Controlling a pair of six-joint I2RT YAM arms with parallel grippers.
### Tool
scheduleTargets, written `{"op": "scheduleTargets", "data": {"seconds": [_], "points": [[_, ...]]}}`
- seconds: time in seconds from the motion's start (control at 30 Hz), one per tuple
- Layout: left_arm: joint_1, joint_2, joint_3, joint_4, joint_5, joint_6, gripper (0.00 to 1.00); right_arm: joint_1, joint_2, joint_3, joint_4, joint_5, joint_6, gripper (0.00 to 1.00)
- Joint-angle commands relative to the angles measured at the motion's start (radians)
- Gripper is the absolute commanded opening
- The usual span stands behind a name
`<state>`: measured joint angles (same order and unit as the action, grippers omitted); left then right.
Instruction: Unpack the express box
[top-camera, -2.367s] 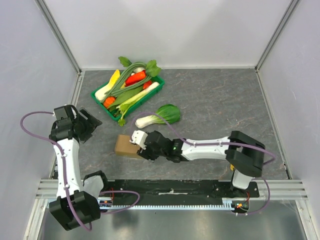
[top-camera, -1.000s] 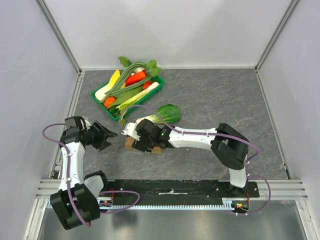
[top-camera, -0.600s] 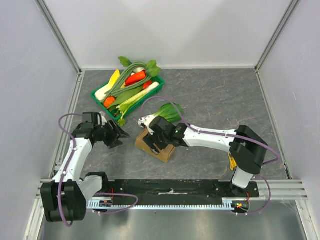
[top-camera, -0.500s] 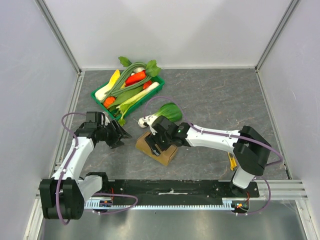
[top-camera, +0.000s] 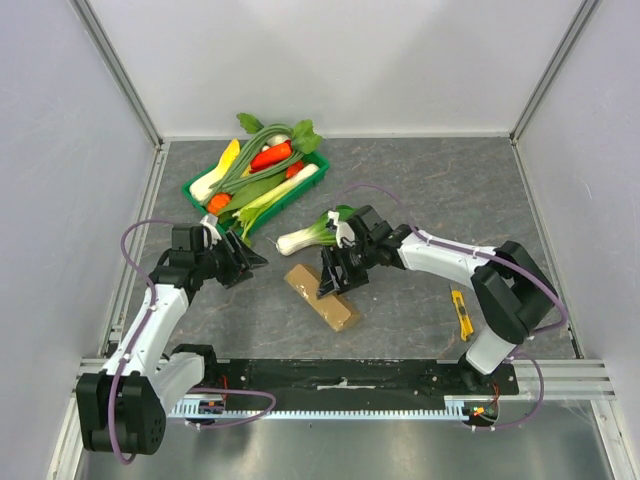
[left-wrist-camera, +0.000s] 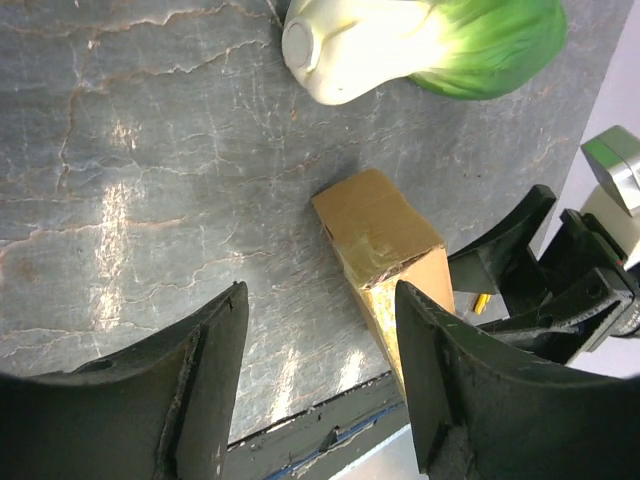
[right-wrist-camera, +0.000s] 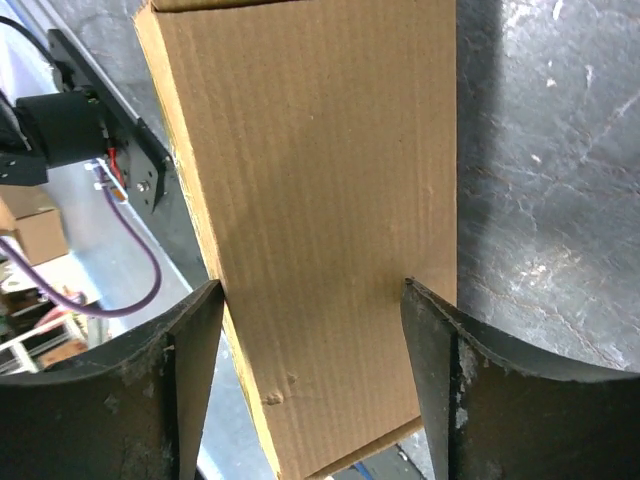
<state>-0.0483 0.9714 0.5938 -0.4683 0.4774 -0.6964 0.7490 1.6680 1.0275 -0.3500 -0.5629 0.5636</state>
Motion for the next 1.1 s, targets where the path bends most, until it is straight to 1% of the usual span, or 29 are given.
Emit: {"op": "scheduleTargets", "data": {"seconds": [0.0, 0.1, 0.13, 0.27, 0.3, 0.37, 0.4, 0.43, 0.47, 0.53, 0.57, 0.6, 0.73, 0.8, 0.83, 0.97, 1.07], "points": [[-0.004, -0.022, 0.003, 0.065, 0.017, -0.014, 0.66, -0.052, -0.016, -0.040, -0.001, -0.100, 0.055, 0.79], [-0.004, -0.020, 0.020, 0.054, 0.009, -0.003, 0.68, -0.088, -0.056, -0.029, -0.009, -0.065, 0.050, 0.85], [-0.004, -0.020, 0.024, 0.050, 0.004, 0.004, 0.68, -0.097, -0.069, -0.018, -0.015, -0.049, 0.047, 0.89], [-0.004, -0.023, 0.064, 0.008, -0.028, 0.028, 0.72, -0.123, -0.138, 0.042, -0.096, 0.087, -0.011, 0.98], [-0.004, -0.026, 0.072, -0.001, -0.040, 0.034, 0.75, -0.123, -0.163, 0.055, -0.107, 0.125, -0.048, 0.98], [-0.004, -0.033, 0.090, -0.009, -0.060, 0.052, 0.79, -0.122, -0.185, 0.088, -0.121, 0.138, -0.085, 0.98], [-0.004, -0.036, 0.096, -0.015, -0.066, 0.058, 0.92, -0.123, -0.200, 0.097, -0.125, 0.132, -0.103, 0.98], [-0.004, -0.046, 0.103, -0.019, -0.078, 0.066, 0.97, -0.120, -0.206, 0.109, -0.129, 0.133, -0.141, 0.98], [-0.004, -0.049, 0.113, -0.020, -0.083, 0.072, 0.98, -0.113, -0.215, 0.115, -0.138, 0.133, -0.162, 0.98], [-0.004, -0.065, 0.129, -0.024, -0.089, 0.086, 0.98, -0.097, -0.223, 0.135, -0.159, 0.170, -0.220, 0.98], [-0.004, -0.069, 0.136, -0.030, -0.095, 0.090, 0.98, -0.068, -0.228, 0.144, -0.168, 0.194, -0.240, 0.98], [-0.004, -0.076, 0.142, -0.038, -0.105, 0.097, 0.99, -0.048, -0.228, 0.154, -0.175, 0.268, -0.261, 0.98], [-0.004, -0.095, 0.182, -0.067, -0.131, 0.120, 0.99, 0.094, -0.214, 0.158, -0.199, 0.512, -0.333, 0.98], [-0.004, -0.103, 0.193, -0.078, -0.152, 0.130, 0.99, 0.131, -0.198, 0.148, -0.185, 0.557, -0.350, 0.98], [-0.004, -0.108, 0.199, -0.090, -0.161, 0.130, 0.99, 0.160, -0.194, 0.140, -0.164, 0.611, -0.353, 0.98], [-0.002, -0.140, 0.198, -0.101, -0.223, 0.135, 0.94, 0.184, -0.157, 0.109, -0.109, 0.646, -0.357, 0.98], [-0.002, -0.155, 0.198, -0.116, -0.282, 0.129, 0.95, 0.190, -0.122, 0.102, -0.093, 0.656, -0.366, 0.98]]}}
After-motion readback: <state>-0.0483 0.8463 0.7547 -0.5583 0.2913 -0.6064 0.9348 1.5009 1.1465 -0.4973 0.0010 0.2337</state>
